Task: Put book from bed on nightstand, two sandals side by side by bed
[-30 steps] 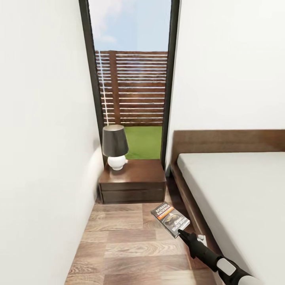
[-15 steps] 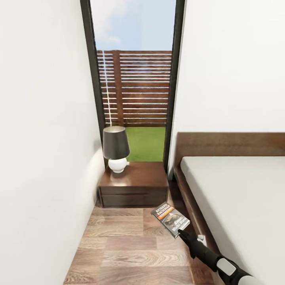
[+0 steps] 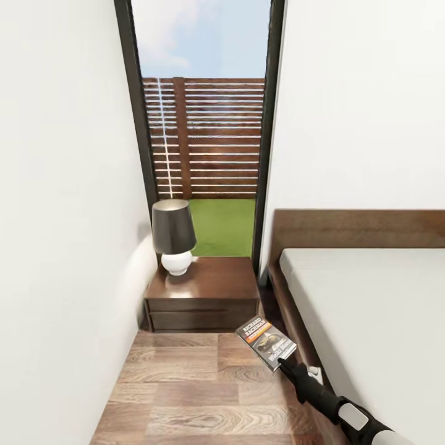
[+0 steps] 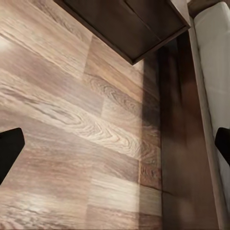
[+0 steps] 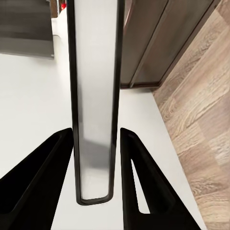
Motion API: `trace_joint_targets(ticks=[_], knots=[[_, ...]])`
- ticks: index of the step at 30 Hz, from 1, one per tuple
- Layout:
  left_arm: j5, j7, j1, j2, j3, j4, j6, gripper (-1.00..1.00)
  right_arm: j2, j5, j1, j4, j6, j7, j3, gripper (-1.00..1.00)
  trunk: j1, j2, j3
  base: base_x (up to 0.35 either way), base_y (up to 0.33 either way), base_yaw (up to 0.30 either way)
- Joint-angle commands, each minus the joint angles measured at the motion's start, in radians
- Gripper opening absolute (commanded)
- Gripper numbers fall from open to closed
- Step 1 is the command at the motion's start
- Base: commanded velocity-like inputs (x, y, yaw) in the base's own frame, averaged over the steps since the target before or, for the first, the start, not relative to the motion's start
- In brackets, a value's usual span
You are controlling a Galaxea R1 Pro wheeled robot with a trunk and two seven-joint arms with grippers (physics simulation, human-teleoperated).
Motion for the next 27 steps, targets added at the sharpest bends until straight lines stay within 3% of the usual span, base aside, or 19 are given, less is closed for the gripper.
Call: trace_joint_targets(ticks=[1,27], knots=[[0.006,-0.003,-0.001,0.000,-0.004,0.002,-0.005,1.00,0.000,-0.001,-0.001,0.000,0.010,0.001,-0.012,-1.00,0.000,0.000,-0.001,0.185,-0.122,0.000],[0.006,-0.004,-0.001,0.001,-0.004,0.002,-0.005,1.00,0.000,-0.001,-0.001,0.000,0.009,0.001,-0.012,-1.00,0.000,0.000,-0.001,0.185,-0.021,0.000]])
